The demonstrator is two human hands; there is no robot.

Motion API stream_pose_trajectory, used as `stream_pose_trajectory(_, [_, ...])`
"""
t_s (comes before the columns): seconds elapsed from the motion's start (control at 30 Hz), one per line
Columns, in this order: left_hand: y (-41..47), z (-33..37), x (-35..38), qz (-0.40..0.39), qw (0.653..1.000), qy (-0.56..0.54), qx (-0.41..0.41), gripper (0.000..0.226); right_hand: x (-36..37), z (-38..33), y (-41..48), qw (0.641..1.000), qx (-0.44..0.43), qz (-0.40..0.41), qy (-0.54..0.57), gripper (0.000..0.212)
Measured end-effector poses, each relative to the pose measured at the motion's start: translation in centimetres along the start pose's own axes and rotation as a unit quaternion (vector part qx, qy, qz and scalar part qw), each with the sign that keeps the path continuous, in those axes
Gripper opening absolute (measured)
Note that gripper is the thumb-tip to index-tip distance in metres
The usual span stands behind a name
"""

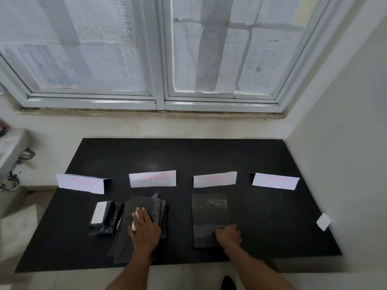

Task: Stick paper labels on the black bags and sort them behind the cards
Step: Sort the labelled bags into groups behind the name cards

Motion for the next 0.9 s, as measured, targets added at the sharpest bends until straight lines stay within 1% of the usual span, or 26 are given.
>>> stream_pose_trajectory(0.17, [0.7,0.1,0.1,-0.060,0.998,-0.008,-0.015,0.066,0.6,-0.2,0.1,0.999,0.041,0.008,0.009,0.088])
stream_pose_trajectory(0.27, [0.8,0.7,-0.3,-0.096,0.994,-0.015,-0.052,0.069,0.6,-0.1,0.4,0.998,0.056,0.012,0.027,0.080])
stream_pose_trajectory(0.3, [0.6,1.2,-0.2,-0.089,0.994,-0.008,-0.061,0.071,0.4,-0.1,0.5,0.997,0.064,0.013,0.034,0.076])
stream_pose_trajectory(0.33, [0.1,1.8,-0.2,-0.052,0.997,0.014,-0.048,0.075,0.3,-0.2,0.5,0.996,0.073,0.012,0.040,0.072])
stream_pose_trajectory(0.37, [-0.4,2.7,-0.3,0.017,0.998,0.063,0.001,0.079,0.3,-0.2,0.5,0.996,0.081,0.011,0.045,0.069])
stream_pose_trajectory(0.4, [-1.0,3.7,-0.1,0.051,0.993,0.083,0.063,0.080,0.2,-0.1,0.5,0.995,0.087,0.008,0.047,0.067])
stream_pose_trajectory(0.43, [-1.3,4.9,0.5,0.077,0.982,0.094,0.141,0.077,0.1,0.0,0.6,0.995,0.089,0.005,0.045,0.067])
stream_pose_trajectory(0.47, [-1.8,6.3,1.3,0.049,0.973,0.096,0.204,0.072,-0.1,0.0,0.7,0.995,0.089,0.002,0.044,0.066])
stream_pose_trajectory(0.5, [-2.0,7.6,2.7,-0.007,0.971,0.080,0.226,0.068,-0.2,0.1,0.8,0.995,0.087,-0.004,0.045,0.066])
stream_pose_trajectory(0.53, [-2.5,9.0,4.0,-0.072,0.973,0.046,0.215,0.067,-0.4,0.3,0.9,0.995,0.086,-0.010,0.050,0.065])
stream_pose_trajectory(0.6, [-3.6,10.9,5.7,-0.147,0.977,-0.067,0.136,0.071,-0.8,0.6,1.0,0.995,0.081,-0.017,0.061,0.062])
stream_pose_trajectory(0.63, [-3.9,11.7,6.1,-0.162,0.974,-0.132,0.089,0.072,-1.1,0.7,1.2,0.995,0.074,-0.024,0.068,0.061])
stream_pose_trajectory(0.7, [-3.5,12.5,7.3,-0.186,0.956,-0.229,0.007,0.075,-1.4,0.9,1.5,0.994,0.063,-0.047,0.078,0.060])
stream_pose_trajectory(0.77, [-1.8,12.4,8.8,-0.176,0.941,-0.283,-0.048,0.078,-2.0,1.7,2.1,0.993,0.052,-0.074,0.081,0.061])
stream_pose_trajectory(0.8, [-1.4,12.5,8.8,-0.169,0.932,-0.312,-0.075,0.076,-2.2,2.0,2.5,0.991,0.050,-0.083,0.089,0.063])
stream_pose_trajectory(0.83, [-1.0,12.2,8.9,-0.174,0.917,-0.346,-0.102,0.067,-2.4,2.4,2.7,0.990,0.047,-0.094,0.090,0.066])
stream_pose_trajectory(0.9, [-2.5,13.9,8.1,-0.198,0.895,-0.382,-0.116,0.035,-3.5,3.6,3.6,0.988,0.040,-0.103,0.112,0.071])
Point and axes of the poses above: each hand's wrist, its own y-axis towards the middle knuckle, its own x-axis out of the palm, z = x × y, the point moved 2 cm from there along y, towards the middle knuckle, and after that the axes turned 6 degrees about -z, right-handed, at the moved point
